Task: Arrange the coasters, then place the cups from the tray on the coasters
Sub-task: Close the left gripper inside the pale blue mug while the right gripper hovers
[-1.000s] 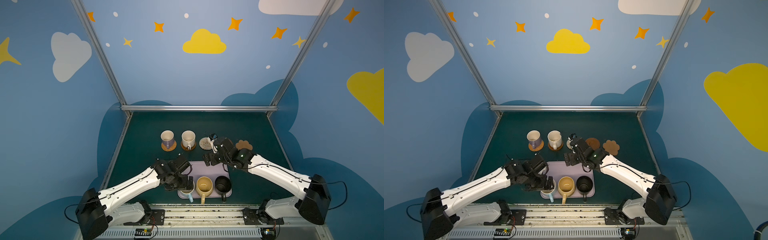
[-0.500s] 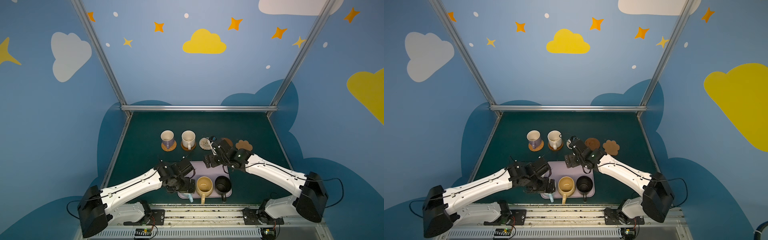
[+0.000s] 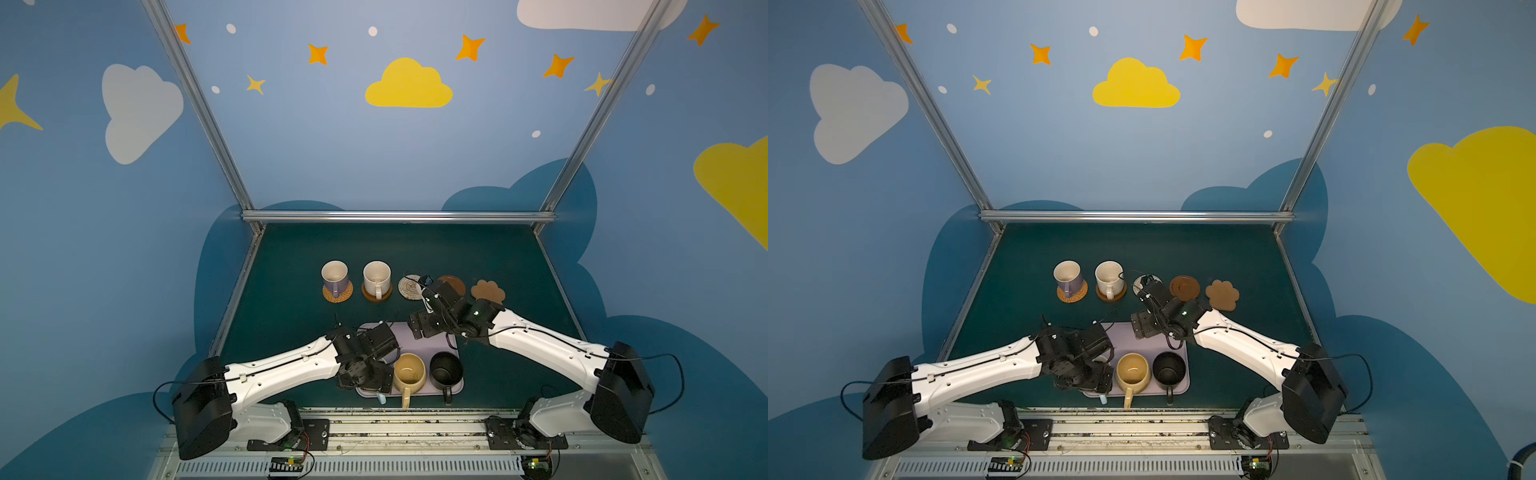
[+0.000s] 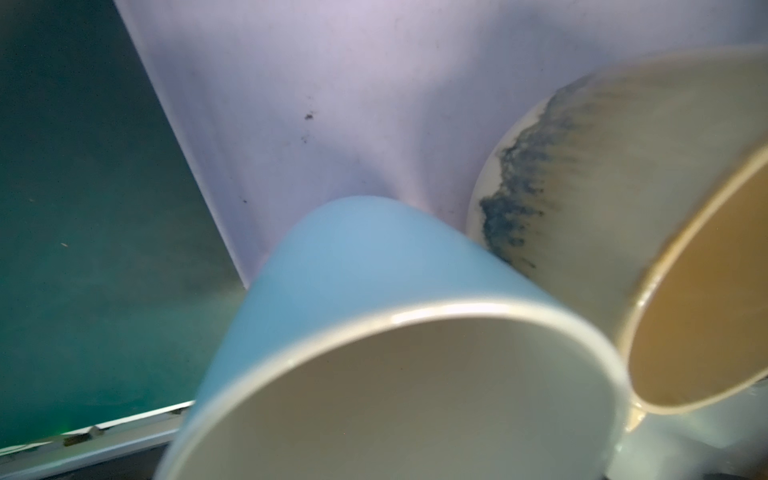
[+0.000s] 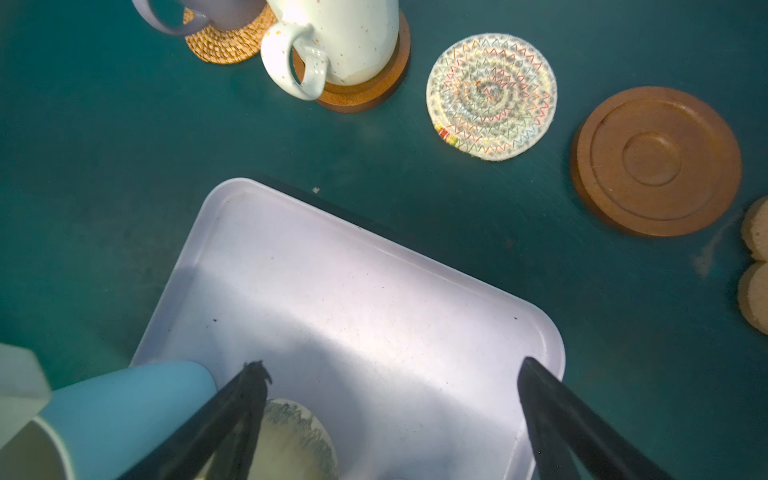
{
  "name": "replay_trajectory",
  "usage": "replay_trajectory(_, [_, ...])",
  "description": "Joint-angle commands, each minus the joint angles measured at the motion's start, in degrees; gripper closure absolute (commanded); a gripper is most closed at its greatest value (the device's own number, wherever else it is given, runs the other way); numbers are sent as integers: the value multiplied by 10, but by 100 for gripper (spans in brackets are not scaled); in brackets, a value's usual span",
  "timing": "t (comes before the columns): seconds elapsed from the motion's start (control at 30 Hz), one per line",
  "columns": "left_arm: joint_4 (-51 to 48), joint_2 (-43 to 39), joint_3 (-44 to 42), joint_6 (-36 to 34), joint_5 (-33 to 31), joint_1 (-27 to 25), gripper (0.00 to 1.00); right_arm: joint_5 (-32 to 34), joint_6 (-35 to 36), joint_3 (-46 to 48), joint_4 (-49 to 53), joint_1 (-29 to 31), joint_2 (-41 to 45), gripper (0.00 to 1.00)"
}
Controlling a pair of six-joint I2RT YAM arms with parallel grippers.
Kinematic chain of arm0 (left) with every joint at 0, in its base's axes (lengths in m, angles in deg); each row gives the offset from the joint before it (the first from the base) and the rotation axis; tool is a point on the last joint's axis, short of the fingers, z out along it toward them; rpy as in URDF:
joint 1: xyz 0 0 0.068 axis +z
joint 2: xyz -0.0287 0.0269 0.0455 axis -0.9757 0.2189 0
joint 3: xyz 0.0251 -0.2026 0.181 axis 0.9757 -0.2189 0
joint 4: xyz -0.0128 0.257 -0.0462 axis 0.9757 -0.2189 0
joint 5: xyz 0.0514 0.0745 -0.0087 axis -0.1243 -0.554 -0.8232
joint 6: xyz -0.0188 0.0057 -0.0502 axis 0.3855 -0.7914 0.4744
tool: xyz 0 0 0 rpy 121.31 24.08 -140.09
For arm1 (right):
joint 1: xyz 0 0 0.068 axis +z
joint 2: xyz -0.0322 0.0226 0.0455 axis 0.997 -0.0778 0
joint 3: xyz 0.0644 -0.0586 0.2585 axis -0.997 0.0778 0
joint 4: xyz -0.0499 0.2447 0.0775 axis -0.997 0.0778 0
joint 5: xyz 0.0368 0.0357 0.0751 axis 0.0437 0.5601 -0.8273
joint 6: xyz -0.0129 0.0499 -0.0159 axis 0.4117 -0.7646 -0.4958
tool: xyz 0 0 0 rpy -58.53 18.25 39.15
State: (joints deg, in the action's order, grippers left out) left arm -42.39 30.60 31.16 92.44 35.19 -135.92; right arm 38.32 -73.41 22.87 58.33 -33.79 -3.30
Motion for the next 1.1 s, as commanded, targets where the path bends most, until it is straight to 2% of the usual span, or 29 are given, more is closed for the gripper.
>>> replay_trajectory(0.0, [-16,2,5,-6,-27,-1,9,5,-7,-18,23,3,-19,6])
replay_trajectory(0.23, [-18,1,5,-17,-39,-1,23,1,-11,-45,37,3,-46,6])
replay_trajectory(0.47, [7,-1,5,-47,-61,-1,24,-56,10,-32,-5,2,-18,6])
replay_trajectory(0.7, [38,5,-7,-83,-72,2,31,-62,21,-18,-13,-1,2,6])
replay_trajectory(0.8, [35,8,-9,-85,-80,6,42,-61,18,-17,-13,-2,5,6])
replay_trajectory(0.97, [28,2,-13,-70,-82,7,44,-88,16,-12,-18,-1,16,7])
replay_trajectory(1.07, [35,-3,-20,-62,-81,7,53,-109,14,0,-21,-2,31,6])
